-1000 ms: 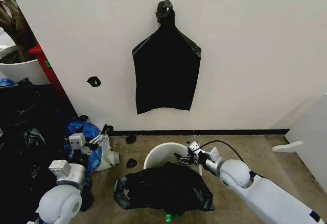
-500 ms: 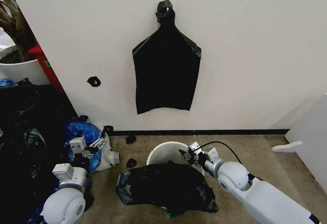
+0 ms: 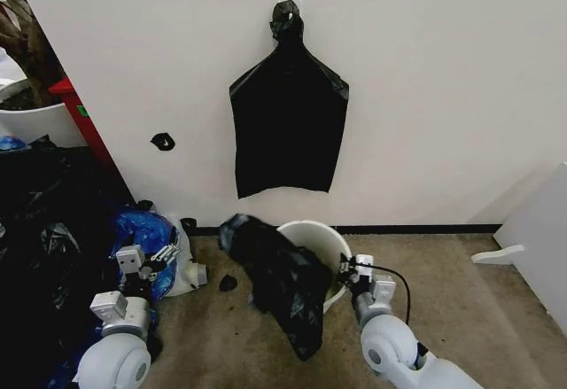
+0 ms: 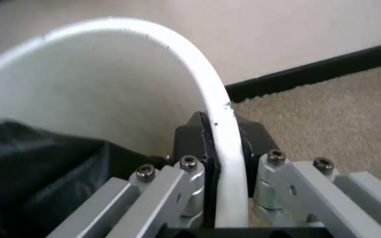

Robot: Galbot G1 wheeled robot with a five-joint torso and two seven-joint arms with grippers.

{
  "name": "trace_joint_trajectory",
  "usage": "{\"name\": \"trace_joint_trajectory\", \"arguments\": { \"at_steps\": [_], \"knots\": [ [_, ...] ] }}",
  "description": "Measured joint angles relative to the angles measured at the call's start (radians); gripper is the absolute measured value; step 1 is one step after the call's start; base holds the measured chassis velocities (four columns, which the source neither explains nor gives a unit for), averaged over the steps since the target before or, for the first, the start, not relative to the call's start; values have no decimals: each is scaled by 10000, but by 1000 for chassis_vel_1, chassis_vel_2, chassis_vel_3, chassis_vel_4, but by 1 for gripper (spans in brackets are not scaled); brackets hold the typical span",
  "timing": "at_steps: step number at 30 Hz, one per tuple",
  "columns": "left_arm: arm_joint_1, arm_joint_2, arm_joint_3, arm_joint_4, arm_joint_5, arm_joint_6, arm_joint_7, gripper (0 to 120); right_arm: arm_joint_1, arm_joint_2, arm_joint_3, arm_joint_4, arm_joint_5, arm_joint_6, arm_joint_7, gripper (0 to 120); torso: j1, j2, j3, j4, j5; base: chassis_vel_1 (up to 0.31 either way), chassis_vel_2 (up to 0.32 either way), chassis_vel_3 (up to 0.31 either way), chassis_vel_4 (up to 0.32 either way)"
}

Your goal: Place the garbage bag over the trash bin.

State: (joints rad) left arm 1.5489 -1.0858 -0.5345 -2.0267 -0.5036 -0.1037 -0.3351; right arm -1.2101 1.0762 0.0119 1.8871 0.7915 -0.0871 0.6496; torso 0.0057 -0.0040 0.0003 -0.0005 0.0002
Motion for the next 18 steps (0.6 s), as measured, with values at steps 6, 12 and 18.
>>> {"name": "trace_joint_trajectory", "arguments": {
  "at_steps": [6, 12, 18],
  "knots": [
    [215, -373, -21, -214, 125, -46, -56, 100, -77, 627, 432, 3, -21, 20, 706, 6, 0, 0, 0, 3, -1, 0, 0, 0, 0],
    [393, -713, 8, -394, 275, -57, -126, 100, -389, 1342, 273, 216, -284, 123, 2294, 6, -1, 0, 0, 1, -1, 0, 0, 0, 0],
    [418, -833, 74, -441, 340, -59, -146, 100, -561, 1760, 183, 907, 233, -35, 3120, 5, 0, 0, 0, 1, -1, 0, 0, 0, 0]
  ]
}}
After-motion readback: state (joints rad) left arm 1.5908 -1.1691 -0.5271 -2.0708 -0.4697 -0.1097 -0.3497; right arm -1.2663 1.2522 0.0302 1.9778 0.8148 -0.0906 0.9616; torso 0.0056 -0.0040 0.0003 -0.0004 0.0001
